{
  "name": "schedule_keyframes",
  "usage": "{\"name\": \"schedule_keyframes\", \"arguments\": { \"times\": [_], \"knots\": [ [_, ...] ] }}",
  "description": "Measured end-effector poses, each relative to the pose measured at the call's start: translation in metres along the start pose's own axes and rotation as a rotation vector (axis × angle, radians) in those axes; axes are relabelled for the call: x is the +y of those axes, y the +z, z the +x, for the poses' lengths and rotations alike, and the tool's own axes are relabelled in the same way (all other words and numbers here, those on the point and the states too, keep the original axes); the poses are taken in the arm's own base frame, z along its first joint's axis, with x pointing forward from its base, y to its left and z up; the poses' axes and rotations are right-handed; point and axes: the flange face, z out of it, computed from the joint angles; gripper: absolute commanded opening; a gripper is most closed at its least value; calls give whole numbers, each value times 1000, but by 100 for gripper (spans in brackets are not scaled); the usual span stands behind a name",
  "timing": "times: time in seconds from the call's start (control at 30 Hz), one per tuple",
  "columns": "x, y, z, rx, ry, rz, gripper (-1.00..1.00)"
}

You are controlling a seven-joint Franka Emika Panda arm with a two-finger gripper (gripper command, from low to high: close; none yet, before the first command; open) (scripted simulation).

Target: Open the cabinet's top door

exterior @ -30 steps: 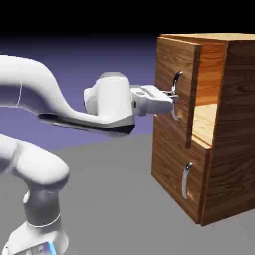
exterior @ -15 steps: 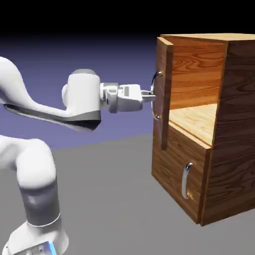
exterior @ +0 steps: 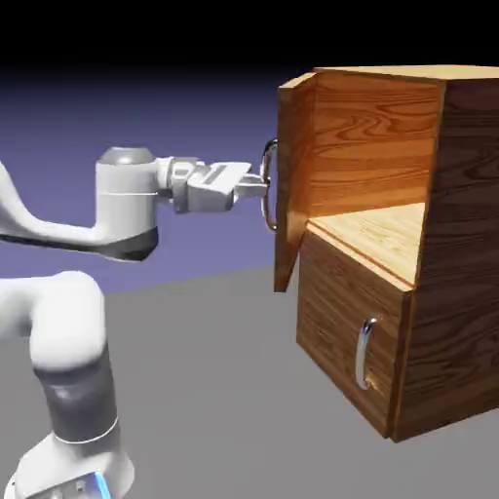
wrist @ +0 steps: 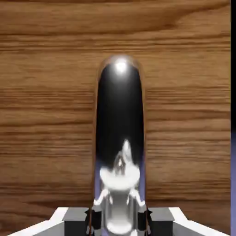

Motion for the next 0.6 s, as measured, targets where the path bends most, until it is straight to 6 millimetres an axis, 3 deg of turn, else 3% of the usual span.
{"name": "schedule_keyframes", "arguments": {
  "times": [0.33, 0.6],
  "knots": [
    [-27, -64, -27, 149, 1, -150, -100],
    [-64, -121, -64, 304, 1, -306, -100]
  ]
}}
